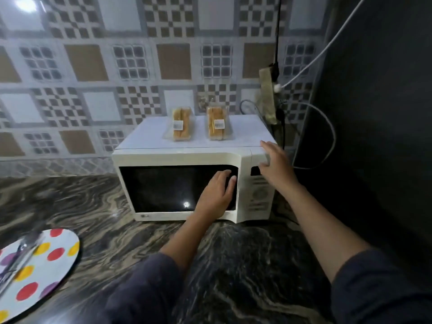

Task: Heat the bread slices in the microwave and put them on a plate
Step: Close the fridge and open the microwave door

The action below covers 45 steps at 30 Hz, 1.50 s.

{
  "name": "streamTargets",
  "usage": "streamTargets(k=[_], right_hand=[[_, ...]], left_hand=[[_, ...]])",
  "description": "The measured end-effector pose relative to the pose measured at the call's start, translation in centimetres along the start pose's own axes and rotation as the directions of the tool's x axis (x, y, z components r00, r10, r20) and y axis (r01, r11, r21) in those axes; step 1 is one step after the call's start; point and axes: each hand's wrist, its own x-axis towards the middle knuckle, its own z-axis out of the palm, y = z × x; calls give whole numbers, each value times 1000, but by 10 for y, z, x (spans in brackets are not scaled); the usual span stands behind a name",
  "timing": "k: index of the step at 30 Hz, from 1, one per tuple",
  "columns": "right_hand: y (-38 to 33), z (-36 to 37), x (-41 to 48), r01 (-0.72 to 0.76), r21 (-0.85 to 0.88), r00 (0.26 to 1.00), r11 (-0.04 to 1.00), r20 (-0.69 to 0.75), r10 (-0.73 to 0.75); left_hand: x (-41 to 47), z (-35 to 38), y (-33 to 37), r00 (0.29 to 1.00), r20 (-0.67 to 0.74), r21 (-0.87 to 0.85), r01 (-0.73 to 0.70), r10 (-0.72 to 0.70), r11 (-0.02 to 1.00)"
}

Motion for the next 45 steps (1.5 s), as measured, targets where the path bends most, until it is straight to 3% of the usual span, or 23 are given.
streamTargets(k=[3,9,15,30,36,40,43,45], right_hand=[[19,7,16,14,8,999,1000,-40,-14],[34,10,23,64,105,989,992,-139,-49],[44,17,20,78,129,978,989,-201,-51],[42,14,17,-7,163,983,987,-177,37],[40,18,24,-14,154,982,988,-186,43],[30,24,12,-105,134,983,985,-137,123],[14,19,-9,-144,270,972,952,-142,187],[-1,15,-30,-101,347,984,932,-101,144]], left_hand=[[14,39,-13,1000,18,-115,27,-25,993],[27,88,-22,967,-84,-258,212,-240,943],[28,98,-27,970,-85,-259,199,-228,945],[24,88,-16,971,0,-300,229,-240,926],[-22,83,-24,995,-23,-208,94,-101,974],[-26,69,-25,992,60,-202,123,-113,972],[-48,63,-22,991,66,-241,132,-120,961],[-72,59,-19,989,29,-263,146,-144,954]])
